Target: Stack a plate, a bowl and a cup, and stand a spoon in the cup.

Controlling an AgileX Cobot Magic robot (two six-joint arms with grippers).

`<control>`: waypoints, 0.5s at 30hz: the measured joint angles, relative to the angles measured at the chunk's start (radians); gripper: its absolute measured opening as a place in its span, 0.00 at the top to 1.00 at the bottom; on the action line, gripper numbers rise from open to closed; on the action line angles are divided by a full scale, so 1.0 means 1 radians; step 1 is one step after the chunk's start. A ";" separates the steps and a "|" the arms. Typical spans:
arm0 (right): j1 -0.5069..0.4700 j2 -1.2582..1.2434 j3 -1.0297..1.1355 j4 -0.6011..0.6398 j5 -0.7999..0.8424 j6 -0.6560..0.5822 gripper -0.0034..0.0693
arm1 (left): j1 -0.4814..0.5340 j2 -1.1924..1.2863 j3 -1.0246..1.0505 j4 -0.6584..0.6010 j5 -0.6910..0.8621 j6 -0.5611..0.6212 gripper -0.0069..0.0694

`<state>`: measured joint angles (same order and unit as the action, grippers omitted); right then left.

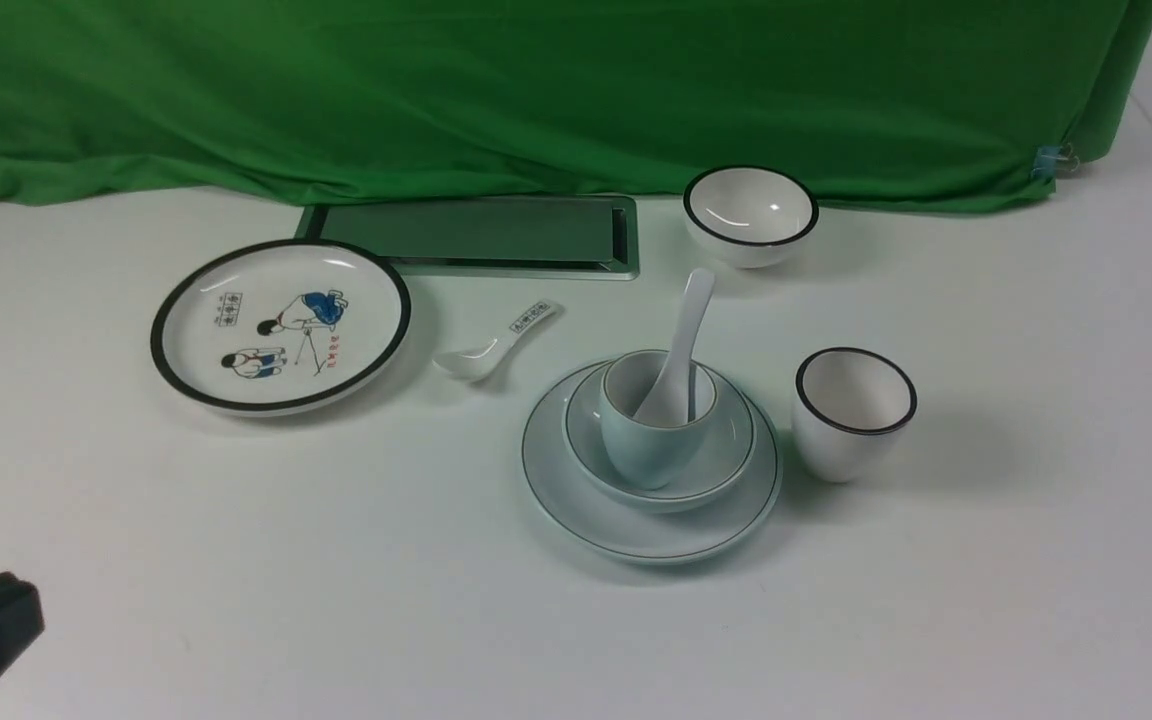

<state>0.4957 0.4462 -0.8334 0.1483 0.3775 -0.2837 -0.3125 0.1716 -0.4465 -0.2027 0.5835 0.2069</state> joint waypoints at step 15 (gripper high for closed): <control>0.000 -0.024 0.003 0.000 0.025 -0.002 0.84 | 0.000 0.000 0.004 0.000 0.001 0.001 0.96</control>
<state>0.4957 0.4225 -0.8304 0.1483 0.4029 -0.2856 -0.3125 0.1712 -0.4425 -0.2027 0.5846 0.2079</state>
